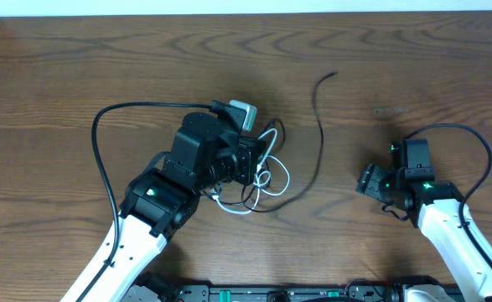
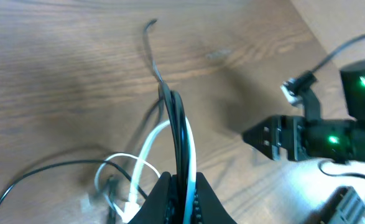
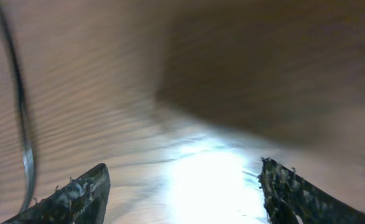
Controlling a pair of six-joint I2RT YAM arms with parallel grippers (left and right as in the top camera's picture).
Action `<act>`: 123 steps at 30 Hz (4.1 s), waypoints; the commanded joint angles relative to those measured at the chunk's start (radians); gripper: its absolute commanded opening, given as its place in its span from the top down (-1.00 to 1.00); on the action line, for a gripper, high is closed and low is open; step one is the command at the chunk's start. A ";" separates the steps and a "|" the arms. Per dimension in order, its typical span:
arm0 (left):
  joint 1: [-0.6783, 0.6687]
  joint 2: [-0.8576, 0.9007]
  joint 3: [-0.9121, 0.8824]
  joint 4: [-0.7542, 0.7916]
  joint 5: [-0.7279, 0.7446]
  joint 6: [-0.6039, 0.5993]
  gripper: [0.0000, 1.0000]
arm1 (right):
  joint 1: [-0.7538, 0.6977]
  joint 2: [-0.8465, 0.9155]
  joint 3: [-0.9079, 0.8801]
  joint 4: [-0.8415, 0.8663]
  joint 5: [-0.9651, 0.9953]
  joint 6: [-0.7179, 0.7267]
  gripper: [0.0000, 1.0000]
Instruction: Untangle cables
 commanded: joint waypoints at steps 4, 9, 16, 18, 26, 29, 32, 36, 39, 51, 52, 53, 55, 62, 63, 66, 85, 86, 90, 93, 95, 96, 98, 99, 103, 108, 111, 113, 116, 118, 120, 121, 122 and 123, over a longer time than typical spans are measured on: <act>-0.005 0.037 0.004 -0.013 0.082 0.002 0.85 | 0.004 0.001 -0.001 0.081 -0.437 -0.254 -0.54; -0.027 0.098 0.004 0.008 0.199 0.003 0.85 | 0.026 0.001 -0.001 0.135 -0.528 -0.280 -0.63; -0.043 0.162 0.004 0.102 0.390 0.002 0.85 | 0.110 0.001 -0.001 0.280 -0.628 -0.281 -0.73; -0.043 0.164 0.004 0.127 0.425 0.002 0.85 | 0.145 0.001 -0.001 0.327 -0.628 -0.281 -0.75; -0.043 0.163 0.004 0.152 0.546 -0.002 0.85 | 0.232 0.001 -0.001 0.507 -0.418 -0.246 -0.72; -0.043 0.163 0.004 0.151 0.582 -0.002 0.85 | 0.238 0.001 -0.001 0.525 -0.270 -0.176 -0.55; -0.043 0.163 0.004 0.146 0.584 -0.001 0.85 | 0.237 0.001 -0.001 0.471 -0.074 -0.060 -0.44; -0.031 0.163 0.004 0.108 0.582 0.047 0.85 | 0.237 0.001 -0.001 0.316 0.186 0.044 -0.47; -0.012 0.163 0.004 0.051 0.490 0.090 0.85 | 0.232 0.001 -0.001 0.221 0.300 0.071 -0.47; 0.007 0.163 0.004 0.193 0.219 -0.039 0.85 | 0.196 0.001 -0.002 0.129 0.270 0.140 -0.38; 0.007 0.163 0.004 0.245 0.233 -0.068 0.85 | 0.196 0.001 -0.002 0.123 0.270 0.140 -0.38; 0.007 0.163 0.004 0.304 0.259 -0.094 0.85 | 0.196 0.001 -0.002 0.116 0.270 0.140 -0.39; 0.007 0.163 0.004 0.430 0.333 -0.125 0.85 | 0.196 0.001 -0.002 0.104 0.271 0.140 -0.41; 0.007 0.163 0.004 0.764 0.373 -0.236 0.85 | 0.196 0.001 -0.002 0.101 0.209 0.116 -0.62; 0.007 0.163 0.004 0.813 0.373 -0.250 0.85 | 0.196 0.001 -0.002 0.098 0.209 0.116 -0.62; 0.007 0.163 0.004 0.959 0.374 -0.313 0.84 | 0.196 0.001 -0.002 0.097 0.210 0.116 -0.62; 0.007 0.164 0.004 0.284 0.267 -0.043 -0.55 | 0.196 0.001 -0.002 0.090 0.209 0.116 -0.62; 0.007 0.164 0.004 0.240 0.267 -0.024 -0.56 | 0.196 0.001 -0.002 0.089 0.209 0.116 -0.63; 0.007 0.164 0.004 0.053 0.144 0.044 -0.57 | 0.196 0.001 -0.002 0.074 0.209 0.116 -0.65; 0.007 0.164 0.004 -0.079 -0.057 0.044 -0.57 | 0.196 0.001 -0.002 0.073 0.150 0.090 -0.72; 0.007 0.164 0.004 -0.136 -0.152 0.044 -0.57 | 0.196 0.001 -0.002 0.077 0.072 0.047 -0.72; 0.007 0.164 0.004 -0.159 -0.186 0.044 -0.57 | 0.196 0.001 -0.002 0.076 0.036 0.030 -0.72; 0.007 0.164 0.003 -0.192 -0.211 0.043 -0.57 | 0.199 0.001 -0.002 0.074 -0.026 0.016 -0.72; 0.007 0.164 0.001 -0.196 -0.211 0.043 -0.57 | 0.199 0.001 -0.002 0.074 -0.050 0.007 -0.72; 0.007 0.164 -0.014 -0.196 -0.210 0.039 -0.57 | 0.199 0.001 -0.002 0.069 -0.136 0.001 -0.72; 0.007 0.174 -0.047 -0.189 -0.207 0.039 -0.57 | 0.199 0.001 -0.002 0.025 -0.173 0.035 -0.60; 0.007 0.190 -0.054 -0.189 -0.204 0.039 -0.57 | 0.199 0.001 -0.002 -0.010 -0.273 0.061 -0.59; 0.007 0.204 -0.055 -0.186 -0.203 0.037 -0.57 | 0.199 0.001 -0.002 -0.017 -0.359 0.061 -0.59; 0.004 0.231 -0.055 -0.179 -0.198 0.025 -0.57 | 0.199 0.001 -0.002 -0.023 -0.474 0.061 -0.55; 0.001 0.255 -0.055 -0.173 -0.183 0.025 -0.57 | 0.199 0.001 -0.002 -0.030 -0.529 0.061 -0.54; 0.001 0.279 -0.055 -0.161 -0.165 0.024 -0.57 | 0.199 0.001 -0.002 -0.033 -0.542 0.062 -0.46; 0.001 0.291 -0.055 -0.155 -0.163 0.025 -0.57 | 0.199 0.001 -0.002 -0.033 -0.540 0.065 -0.36; 0.001 0.306 -0.055 -0.146 -0.163 0.025 -0.57 | 0.199 0.001 -0.002 -0.032 -0.536 0.065 -0.15; 0.002 0.320 -0.055 -0.135 -0.162 0.025 -0.57 | 0.199 0.001 -0.002 -0.031 -0.533 0.065 0.02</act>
